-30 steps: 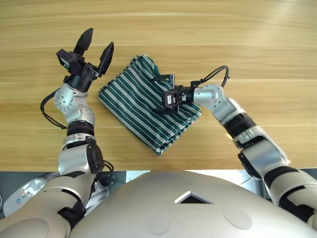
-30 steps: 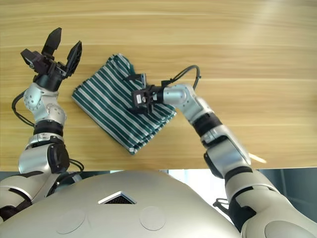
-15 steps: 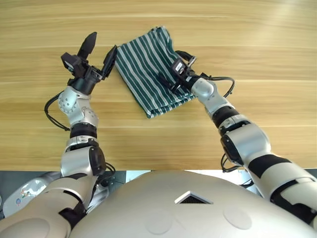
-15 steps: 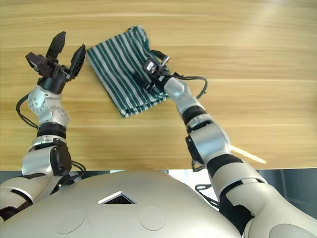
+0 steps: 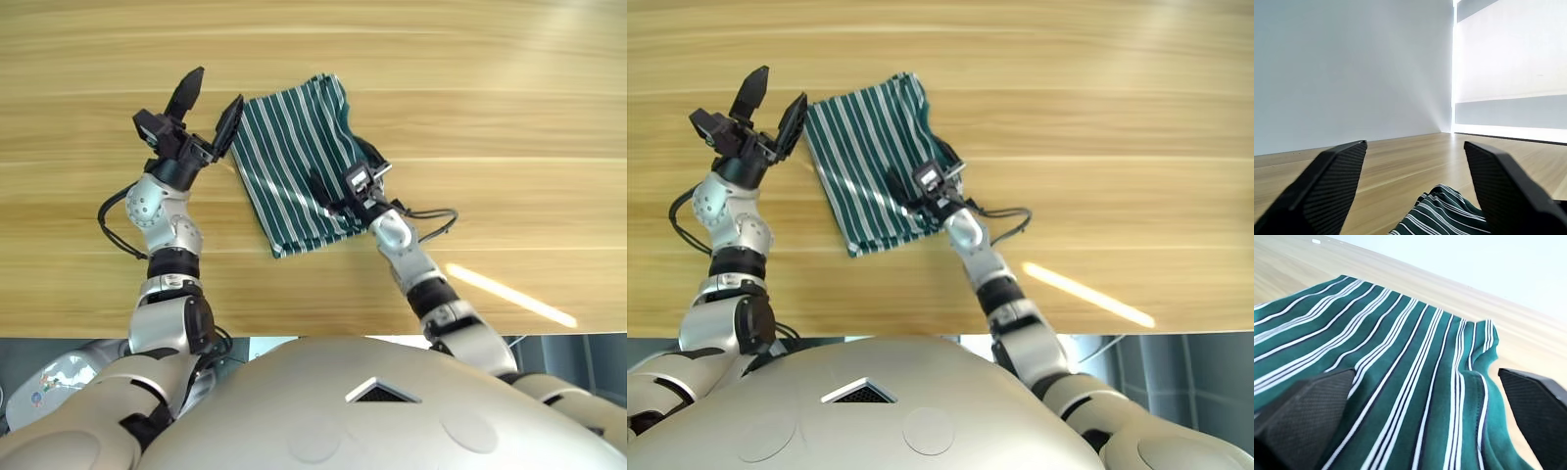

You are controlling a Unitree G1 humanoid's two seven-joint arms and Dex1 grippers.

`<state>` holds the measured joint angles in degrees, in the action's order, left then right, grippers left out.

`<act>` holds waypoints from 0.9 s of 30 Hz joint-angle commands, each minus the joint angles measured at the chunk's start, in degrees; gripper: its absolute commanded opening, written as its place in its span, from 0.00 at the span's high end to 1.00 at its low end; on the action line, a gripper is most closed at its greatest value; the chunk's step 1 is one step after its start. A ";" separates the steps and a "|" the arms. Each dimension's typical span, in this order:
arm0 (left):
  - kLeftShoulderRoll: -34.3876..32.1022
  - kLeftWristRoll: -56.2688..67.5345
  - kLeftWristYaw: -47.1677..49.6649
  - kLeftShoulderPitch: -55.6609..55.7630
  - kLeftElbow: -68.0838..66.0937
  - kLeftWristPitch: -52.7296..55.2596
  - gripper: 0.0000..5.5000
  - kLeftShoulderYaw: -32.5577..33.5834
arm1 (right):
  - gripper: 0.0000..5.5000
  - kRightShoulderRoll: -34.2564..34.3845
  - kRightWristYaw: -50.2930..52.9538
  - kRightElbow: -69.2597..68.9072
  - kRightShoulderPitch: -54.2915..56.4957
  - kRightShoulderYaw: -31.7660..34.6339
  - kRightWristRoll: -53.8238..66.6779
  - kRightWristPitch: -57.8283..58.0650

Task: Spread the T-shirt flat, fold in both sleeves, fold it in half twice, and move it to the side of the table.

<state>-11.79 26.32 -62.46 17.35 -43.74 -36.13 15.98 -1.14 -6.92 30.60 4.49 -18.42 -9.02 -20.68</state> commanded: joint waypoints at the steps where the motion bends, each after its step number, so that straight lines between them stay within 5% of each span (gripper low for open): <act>1: -0.76 -0.17 0.21 -0.79 1.63 1.09 0.33 -0.58 | 0.02 1.02 -1.79 -19.70 -9.43 1.20 4.92 15.17; 6: -1.46 -0.02 0.20 -1.21 2.20 1.49 0.33 -0.16 | 0.02 3.34 -1.90 -38.37 -13.21 0.91 10.15 27.96; 12: -1.03 -0.55 0.54 -0.78 1.66 0.80 0.33 -0.58 | 0.02 -3.15 -6.22 -45.05 -6.51 0.39 5.64 22.21; 17: -0.62 -0.97 0.61 0.49 0.48 0.30 0.33 -1.25 | 0.02 -12.92 -5.00 -21.01 14.70 -3.48 -11.83 8.95; 22: 0.20 -1.37 0.75 0.85 -0.09 -0.51 0.33 -2.41 | 0.02 -14.12 4.13 9.93 32.83 -10.37 -25.36 -1.36; 27: 0.43 -1.57 0.98 0.82 0.00 -0.61 0.33 -2.91 | 0.02 -12.67 18.60 33.56 39.55 -21.04 -38.98 -3.69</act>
<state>-11.34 25.52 -61.74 17.55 -43.65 -36.25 13.75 -14.25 7.54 58.33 42.04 -36.11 -44.25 -24.06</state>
